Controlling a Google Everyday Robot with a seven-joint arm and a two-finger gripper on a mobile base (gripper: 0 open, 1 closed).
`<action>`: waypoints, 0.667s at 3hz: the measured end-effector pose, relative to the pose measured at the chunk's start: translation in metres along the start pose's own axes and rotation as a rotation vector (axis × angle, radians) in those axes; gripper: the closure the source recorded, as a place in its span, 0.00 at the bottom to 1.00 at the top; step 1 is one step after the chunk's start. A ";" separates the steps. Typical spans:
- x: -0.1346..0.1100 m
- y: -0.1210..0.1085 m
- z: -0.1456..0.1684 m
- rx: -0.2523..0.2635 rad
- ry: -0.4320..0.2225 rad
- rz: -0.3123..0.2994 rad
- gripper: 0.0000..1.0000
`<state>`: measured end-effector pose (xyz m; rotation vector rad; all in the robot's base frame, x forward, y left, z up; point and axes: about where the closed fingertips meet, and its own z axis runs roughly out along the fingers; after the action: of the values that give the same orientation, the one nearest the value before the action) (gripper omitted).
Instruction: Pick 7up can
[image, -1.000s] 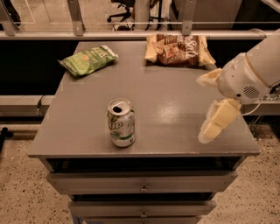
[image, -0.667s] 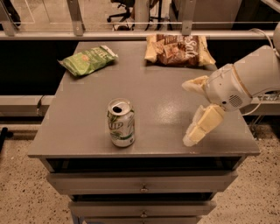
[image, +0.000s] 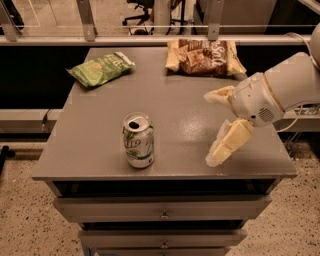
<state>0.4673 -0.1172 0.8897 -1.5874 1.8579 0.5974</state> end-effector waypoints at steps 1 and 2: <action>-0.012 -0.004 0.017 -0.002 -0.111 -0.011 0.00; -0.051 -0.007 0.060 -0.021 -0.317 -0.057 0.00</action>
Offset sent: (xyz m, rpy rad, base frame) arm 0.0340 0.1080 -0.0065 0.4508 -0.1257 0.1035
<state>0.4886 -0.0420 0.8835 -1.4572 1.5718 0.7942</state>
